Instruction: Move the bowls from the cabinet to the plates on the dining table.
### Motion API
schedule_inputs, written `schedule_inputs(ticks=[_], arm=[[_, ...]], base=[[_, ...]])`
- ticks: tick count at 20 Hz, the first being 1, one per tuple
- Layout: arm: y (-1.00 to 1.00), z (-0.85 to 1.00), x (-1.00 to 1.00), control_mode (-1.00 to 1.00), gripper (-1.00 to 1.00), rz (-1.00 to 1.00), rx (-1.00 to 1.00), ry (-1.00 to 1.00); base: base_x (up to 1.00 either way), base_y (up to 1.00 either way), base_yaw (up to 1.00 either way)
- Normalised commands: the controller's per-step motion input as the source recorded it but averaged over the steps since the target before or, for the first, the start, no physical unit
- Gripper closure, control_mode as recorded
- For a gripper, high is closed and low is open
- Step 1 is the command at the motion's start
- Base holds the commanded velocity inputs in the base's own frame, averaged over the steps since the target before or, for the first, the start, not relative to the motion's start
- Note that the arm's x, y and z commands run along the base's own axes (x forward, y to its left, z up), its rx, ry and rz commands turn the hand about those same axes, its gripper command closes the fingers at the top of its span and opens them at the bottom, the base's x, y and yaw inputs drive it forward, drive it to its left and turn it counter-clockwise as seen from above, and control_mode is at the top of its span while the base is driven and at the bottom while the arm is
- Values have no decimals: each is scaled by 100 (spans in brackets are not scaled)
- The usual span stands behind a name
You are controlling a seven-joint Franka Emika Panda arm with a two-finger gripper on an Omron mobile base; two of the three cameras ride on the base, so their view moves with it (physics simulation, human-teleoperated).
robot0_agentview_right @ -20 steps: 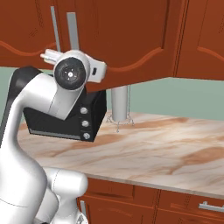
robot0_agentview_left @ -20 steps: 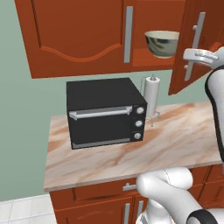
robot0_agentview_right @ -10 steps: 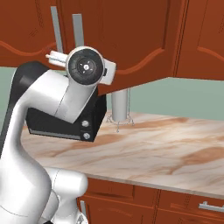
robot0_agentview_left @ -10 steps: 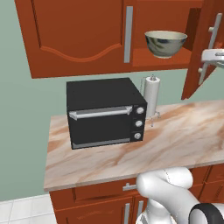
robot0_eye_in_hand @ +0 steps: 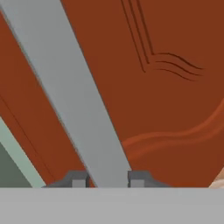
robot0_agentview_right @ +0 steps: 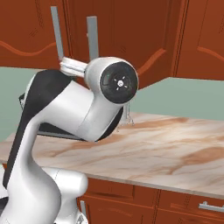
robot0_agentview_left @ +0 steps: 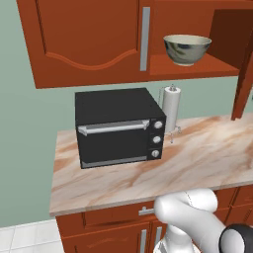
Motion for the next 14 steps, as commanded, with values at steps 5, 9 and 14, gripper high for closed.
schedule_inputs(ticks=[5, 9, 14], arm=[[-54, -7, -33, -100, 100, 4, 3, -1], [-57, -8, -19, -100, 100, 5, 1, -8], [-50, -13, -12, -100, 100, 2, 2, -13]], base=[[0, 0, 0], [0, 0, 0], [0, 0, 0]])
